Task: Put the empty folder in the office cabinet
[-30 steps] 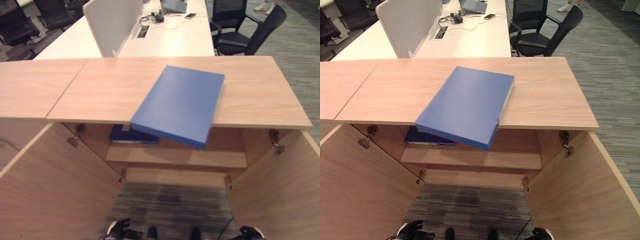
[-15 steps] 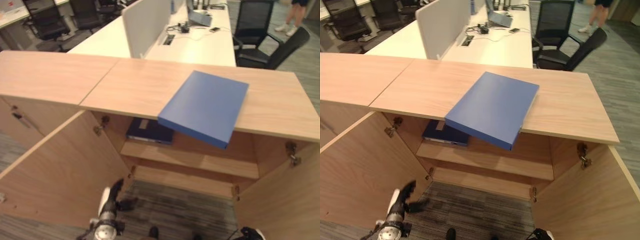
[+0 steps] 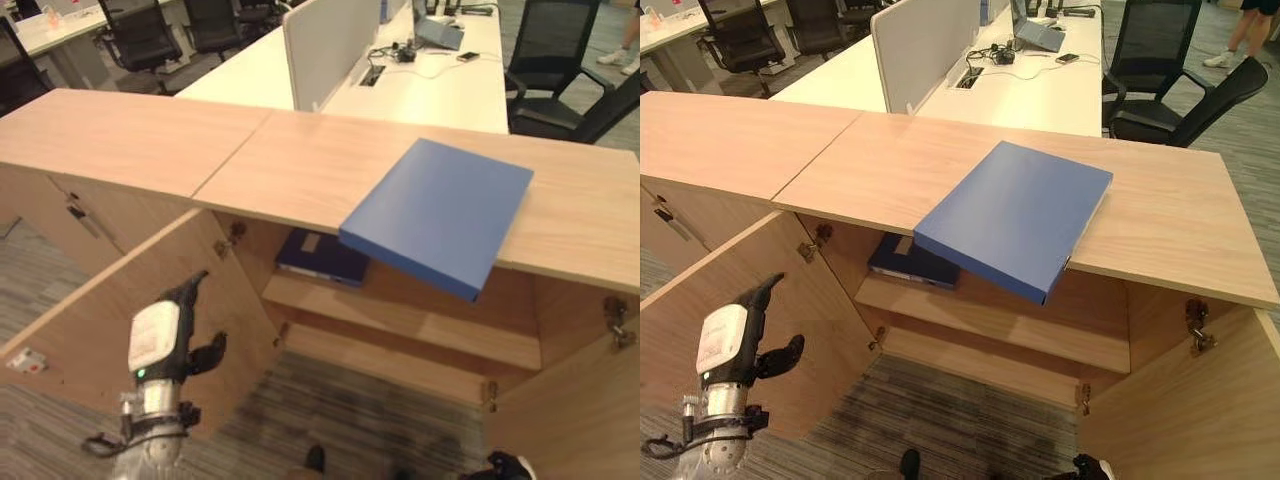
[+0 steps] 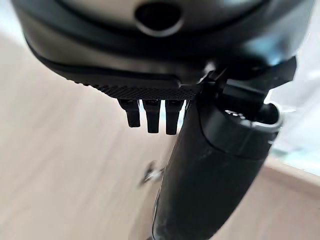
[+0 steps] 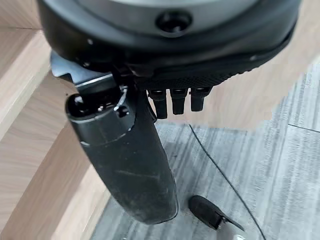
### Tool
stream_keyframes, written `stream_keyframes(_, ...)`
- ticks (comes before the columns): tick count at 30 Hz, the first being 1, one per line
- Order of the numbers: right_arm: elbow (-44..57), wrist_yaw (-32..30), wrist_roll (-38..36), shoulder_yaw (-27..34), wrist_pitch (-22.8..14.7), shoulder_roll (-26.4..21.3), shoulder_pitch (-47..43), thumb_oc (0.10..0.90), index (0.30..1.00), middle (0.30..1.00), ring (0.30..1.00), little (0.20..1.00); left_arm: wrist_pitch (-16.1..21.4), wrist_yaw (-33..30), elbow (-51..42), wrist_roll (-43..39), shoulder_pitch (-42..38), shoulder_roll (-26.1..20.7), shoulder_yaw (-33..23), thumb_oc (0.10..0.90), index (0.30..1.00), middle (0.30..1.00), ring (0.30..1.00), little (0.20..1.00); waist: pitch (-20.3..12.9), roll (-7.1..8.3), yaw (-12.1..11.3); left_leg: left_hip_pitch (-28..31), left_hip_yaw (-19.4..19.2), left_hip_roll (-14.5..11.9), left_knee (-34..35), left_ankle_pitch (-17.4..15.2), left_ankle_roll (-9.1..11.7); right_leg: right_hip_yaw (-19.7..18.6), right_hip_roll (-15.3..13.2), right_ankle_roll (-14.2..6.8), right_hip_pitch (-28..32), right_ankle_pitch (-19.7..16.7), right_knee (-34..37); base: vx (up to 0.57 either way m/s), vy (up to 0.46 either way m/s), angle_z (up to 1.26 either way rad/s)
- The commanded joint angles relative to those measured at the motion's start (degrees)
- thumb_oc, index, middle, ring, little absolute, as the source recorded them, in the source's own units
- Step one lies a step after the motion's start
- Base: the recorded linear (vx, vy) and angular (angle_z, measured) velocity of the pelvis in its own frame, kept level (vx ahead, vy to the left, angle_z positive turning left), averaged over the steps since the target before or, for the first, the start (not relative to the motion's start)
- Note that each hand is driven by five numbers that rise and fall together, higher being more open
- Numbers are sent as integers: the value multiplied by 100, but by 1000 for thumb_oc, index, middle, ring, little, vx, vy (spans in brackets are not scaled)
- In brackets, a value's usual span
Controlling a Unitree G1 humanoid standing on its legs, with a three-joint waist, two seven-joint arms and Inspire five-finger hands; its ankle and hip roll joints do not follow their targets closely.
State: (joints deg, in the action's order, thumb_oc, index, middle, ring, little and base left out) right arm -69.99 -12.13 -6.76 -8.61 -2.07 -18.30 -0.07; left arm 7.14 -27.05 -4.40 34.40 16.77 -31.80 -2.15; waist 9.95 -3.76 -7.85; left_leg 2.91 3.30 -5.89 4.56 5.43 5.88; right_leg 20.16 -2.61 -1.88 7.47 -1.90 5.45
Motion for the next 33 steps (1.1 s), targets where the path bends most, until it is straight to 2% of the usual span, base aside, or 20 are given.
stream_keyframes(1, 143, 23, 248, -256, -84, -226, -484, 800, 900, 900, 900, 900, 389, -206, -674, 336, -906, -678, -282, 800, 900, 900, 900, 900, 158, 227, 172, 184, -5, -395, -473, -564, 445, 26, -512, -578, 218, 552, -218, -26, -34, -1)
stream_keyframes(9, 22, 9, 282, -190, -8, -326, -414, 800, 900, 900, 900, 900, 572, 40, -1289, 393, -1414, -1274, -84, 800, 900, 900, 900, 900, 123, 9, 414, 241, -127, -461, -552, -562, 492, -64, -468, -572, 250, 571, -173, -10, -1, -8)
stream_keyframes(12, 1, 16, 260, -155, -4, -322, -392, 800, 900, 900, 900, 900, 604, 86, -1373, 356, -1487, -1301, -57, 800, 900, 900, 900, 900, 119, -13, 427, 271, -148, -469, -541, -564, 495, -78, -455, -567, 270, 570, -156, 10, 2, -10)
stream_keyframes(19, -126, -14, 150, -66, 45, -336, -278, 800, 900, 900, 900, 900, 713, 324, -1605, 108, -2161, -1449, 346, 800, 900, 900, 900, 900, 45, -90, 649, 431, -288, -544, -478, -567, 512, -174, -396, -562, 335, 588, -113, 9, 0, -6)
stream_keyframes(33, -244, -44, 22, -12, 118, -300, -235, 800, 900, 900, 900, 900, 681, 461, -1268, 36, -2831, -1457, 903, 800, 900, 900, 900, 900, -30, -131, 862, 563, -629, -644, -406, -574, 559, -320, -351, -623, 216, 542, -90, 2, 2, -14)
